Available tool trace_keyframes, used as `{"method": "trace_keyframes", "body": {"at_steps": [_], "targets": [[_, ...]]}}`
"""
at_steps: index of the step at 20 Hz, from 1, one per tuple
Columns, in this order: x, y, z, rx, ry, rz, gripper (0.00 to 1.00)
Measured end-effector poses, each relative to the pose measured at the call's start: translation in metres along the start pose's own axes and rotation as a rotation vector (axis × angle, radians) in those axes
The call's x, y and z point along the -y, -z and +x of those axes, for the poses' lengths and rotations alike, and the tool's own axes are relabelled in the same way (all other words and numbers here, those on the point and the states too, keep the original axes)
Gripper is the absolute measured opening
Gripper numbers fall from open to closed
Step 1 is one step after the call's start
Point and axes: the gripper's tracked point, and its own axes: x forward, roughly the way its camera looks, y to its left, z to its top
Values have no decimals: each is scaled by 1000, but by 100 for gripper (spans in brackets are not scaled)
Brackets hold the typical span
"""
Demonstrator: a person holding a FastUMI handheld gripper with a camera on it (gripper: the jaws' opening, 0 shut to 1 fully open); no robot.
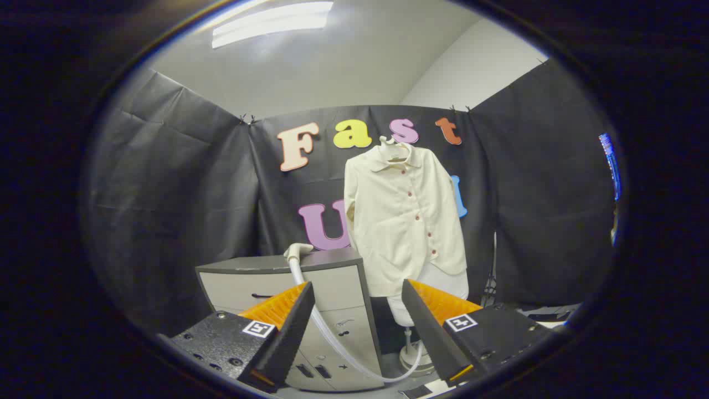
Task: Iron the clothes twice with a garment steamer, once on the left side and once on the right side.
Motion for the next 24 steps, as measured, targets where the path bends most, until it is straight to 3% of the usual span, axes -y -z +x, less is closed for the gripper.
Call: {"method": "trace_keyframes", "body": {"at_steps": [12, 20, 24], "targets": [[-9, -10, 18, 20, -3, 31, 96], [-45, -15, 60, 0, -61, 33, 96], [-61, -27, 102, -27, -87, 25, 96]]}}
